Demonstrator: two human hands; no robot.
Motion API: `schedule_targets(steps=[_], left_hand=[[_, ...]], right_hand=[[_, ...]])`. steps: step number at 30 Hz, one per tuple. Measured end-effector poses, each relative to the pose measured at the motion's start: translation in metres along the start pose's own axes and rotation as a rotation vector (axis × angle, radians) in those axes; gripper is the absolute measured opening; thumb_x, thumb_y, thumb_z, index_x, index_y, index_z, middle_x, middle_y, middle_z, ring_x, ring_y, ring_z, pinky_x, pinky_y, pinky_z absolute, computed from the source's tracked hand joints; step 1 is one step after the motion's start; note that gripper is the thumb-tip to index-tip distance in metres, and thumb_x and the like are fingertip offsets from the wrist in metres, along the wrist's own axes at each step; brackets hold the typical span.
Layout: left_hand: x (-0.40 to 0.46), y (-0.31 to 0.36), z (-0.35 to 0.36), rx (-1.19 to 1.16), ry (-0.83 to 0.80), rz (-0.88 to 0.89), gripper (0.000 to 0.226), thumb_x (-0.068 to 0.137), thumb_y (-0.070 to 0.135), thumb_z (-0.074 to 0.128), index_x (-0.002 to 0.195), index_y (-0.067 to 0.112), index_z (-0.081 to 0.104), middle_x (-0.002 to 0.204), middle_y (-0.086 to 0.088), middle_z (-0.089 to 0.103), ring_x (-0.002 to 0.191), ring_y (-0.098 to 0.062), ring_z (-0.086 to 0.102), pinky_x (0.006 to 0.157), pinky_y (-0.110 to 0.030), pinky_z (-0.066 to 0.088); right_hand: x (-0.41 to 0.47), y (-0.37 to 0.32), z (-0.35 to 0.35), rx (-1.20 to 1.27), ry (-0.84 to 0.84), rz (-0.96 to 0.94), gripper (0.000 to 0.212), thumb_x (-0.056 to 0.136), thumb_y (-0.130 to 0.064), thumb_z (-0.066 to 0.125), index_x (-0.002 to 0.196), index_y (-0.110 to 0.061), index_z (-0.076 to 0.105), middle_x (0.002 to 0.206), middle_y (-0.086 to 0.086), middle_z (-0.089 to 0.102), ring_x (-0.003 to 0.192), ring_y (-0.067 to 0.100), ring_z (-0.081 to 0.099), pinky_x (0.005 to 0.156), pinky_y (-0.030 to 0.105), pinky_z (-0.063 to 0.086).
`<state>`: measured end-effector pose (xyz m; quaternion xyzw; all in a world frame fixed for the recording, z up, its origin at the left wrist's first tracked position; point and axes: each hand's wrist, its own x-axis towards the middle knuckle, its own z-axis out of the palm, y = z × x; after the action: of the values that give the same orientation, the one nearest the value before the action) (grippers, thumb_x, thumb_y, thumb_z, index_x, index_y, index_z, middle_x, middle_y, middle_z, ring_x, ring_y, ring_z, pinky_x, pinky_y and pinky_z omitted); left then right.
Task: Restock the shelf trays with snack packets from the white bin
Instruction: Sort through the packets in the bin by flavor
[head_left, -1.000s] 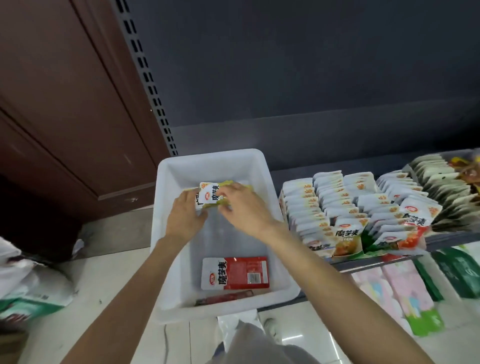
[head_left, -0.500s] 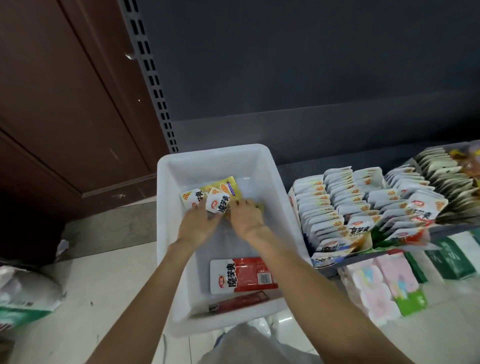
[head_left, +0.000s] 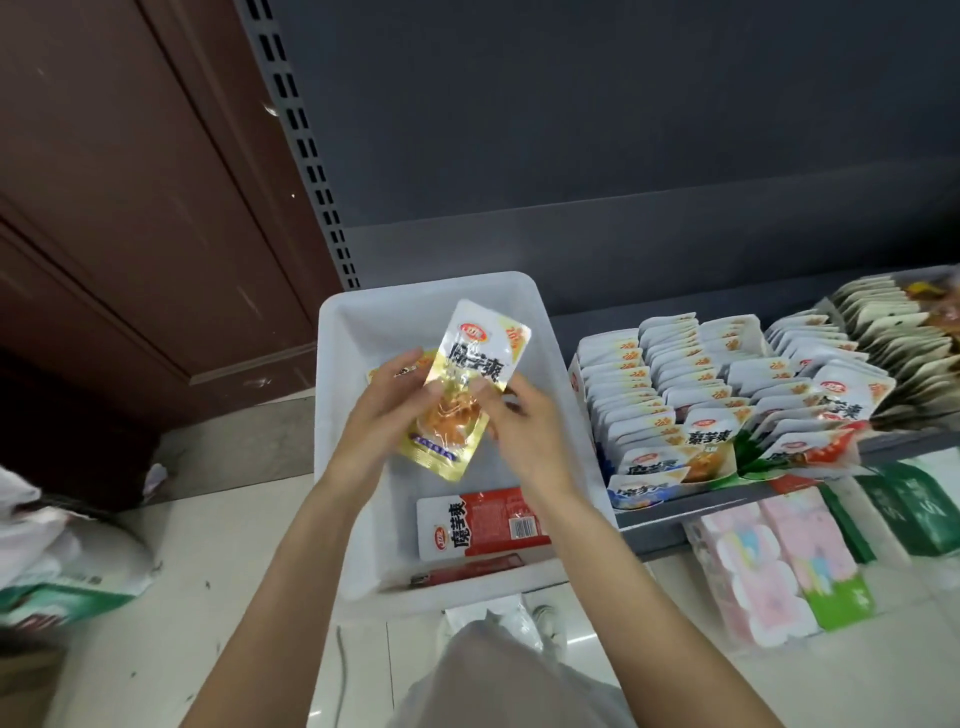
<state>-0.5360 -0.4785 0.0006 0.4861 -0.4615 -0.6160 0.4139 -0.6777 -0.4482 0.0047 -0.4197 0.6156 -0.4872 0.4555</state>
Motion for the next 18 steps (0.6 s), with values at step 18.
schedule_targets(steps=[18], left_hand=[[-0.03, 0.024, 0.172, 0.759, -0.42, 0.809, 0.027, 0.09, 0.017, 0.061, 0.116, 0.014, 0.065, 0.102, 0.004, 0.068, 0.091, -0.006, 0.06, 0.077, -0.015, 0.046]], right_hand=[[-0.075, -0.043, -0.216, 0.484, 0.317, -0.129, 0.022, 0.076, -0.043, 0.058, 0.065, -0.025, 0.066, 0.059, -0.002, 0.067, 0.06, 0.016, 0.07, 0.061, 0.023, 0.055]])
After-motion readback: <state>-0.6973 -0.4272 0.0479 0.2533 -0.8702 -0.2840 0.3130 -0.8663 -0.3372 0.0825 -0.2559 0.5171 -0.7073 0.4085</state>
